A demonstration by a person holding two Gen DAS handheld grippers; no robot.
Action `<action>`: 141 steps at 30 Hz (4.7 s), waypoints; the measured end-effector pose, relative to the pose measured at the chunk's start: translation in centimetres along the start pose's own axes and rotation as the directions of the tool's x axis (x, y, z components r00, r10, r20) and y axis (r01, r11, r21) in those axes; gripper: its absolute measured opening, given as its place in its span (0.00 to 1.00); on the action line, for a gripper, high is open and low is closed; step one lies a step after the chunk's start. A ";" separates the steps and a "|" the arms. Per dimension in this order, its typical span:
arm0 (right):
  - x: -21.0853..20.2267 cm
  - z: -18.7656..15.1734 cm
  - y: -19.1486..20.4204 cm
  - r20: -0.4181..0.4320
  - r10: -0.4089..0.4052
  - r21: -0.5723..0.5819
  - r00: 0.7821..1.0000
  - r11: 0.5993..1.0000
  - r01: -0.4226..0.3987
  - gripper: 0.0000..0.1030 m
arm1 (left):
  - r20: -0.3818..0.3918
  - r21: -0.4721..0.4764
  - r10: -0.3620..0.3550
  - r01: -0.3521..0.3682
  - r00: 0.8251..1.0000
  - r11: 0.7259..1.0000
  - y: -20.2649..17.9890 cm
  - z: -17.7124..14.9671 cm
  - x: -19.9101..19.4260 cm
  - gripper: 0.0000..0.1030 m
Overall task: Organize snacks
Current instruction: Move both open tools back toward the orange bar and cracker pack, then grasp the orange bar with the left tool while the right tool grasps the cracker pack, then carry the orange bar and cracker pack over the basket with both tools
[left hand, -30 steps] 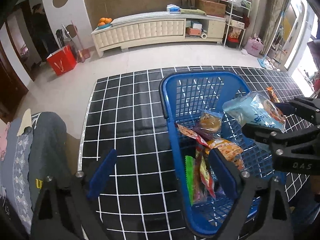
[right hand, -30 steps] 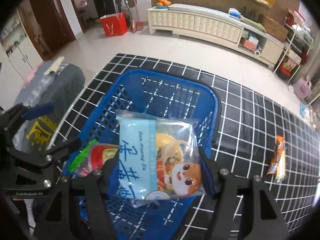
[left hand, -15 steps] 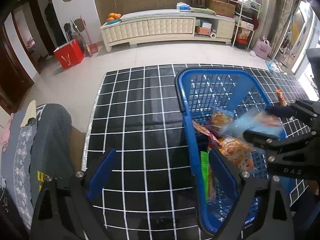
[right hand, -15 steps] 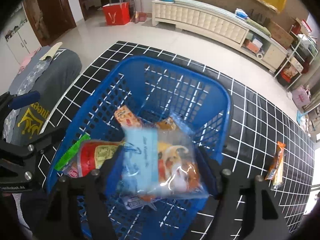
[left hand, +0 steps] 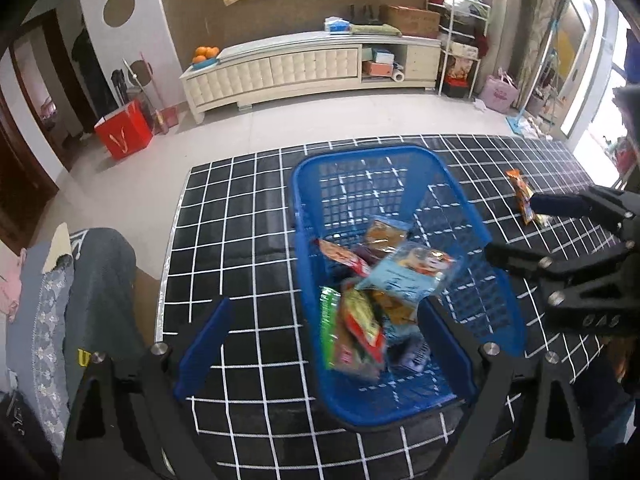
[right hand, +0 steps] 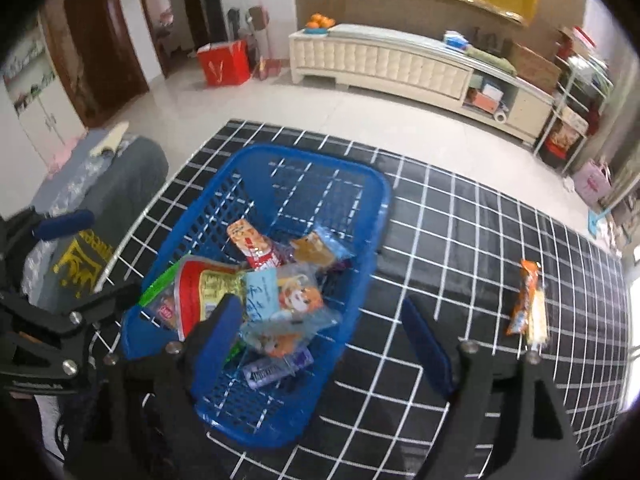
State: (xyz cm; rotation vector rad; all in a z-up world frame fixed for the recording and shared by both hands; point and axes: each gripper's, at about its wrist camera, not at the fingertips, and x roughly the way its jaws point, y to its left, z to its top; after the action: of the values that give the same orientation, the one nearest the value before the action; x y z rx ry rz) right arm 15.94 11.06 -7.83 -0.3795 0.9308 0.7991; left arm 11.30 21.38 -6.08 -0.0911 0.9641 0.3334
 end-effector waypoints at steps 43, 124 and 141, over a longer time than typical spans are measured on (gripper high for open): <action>-2.7 -8.2 -30.3 -0.009 -0.220 0.323 0.975 0.923 0.211 1.00 | -0.157 0.187 -0.098 0.127 0.983 0.974 -30.2 9.1 9.7 1.00; 12.1 -6.5 -28.4 -0.128 -0.164 0.143 0.978 0.973 0.182 0.83 | -0.208 -0.128 -0.129 0.104 0.970 0.986 -25.0 8.8 23.5 0.12; 7.8 -6.7 -25.2 -0.068 -0.146 0.201 0.987 0.967 0.157 0.45 | -0.189 -0.127 -0.148 0.125 0.971 0.984 -22.9 6.9 18.7 0.12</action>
State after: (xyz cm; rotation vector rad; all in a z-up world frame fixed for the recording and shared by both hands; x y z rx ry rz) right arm 33.82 -6.17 -19.01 -0.2877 1.0105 0.5491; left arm 33.88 5.72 -19.05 -0.2991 1.1289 0.2556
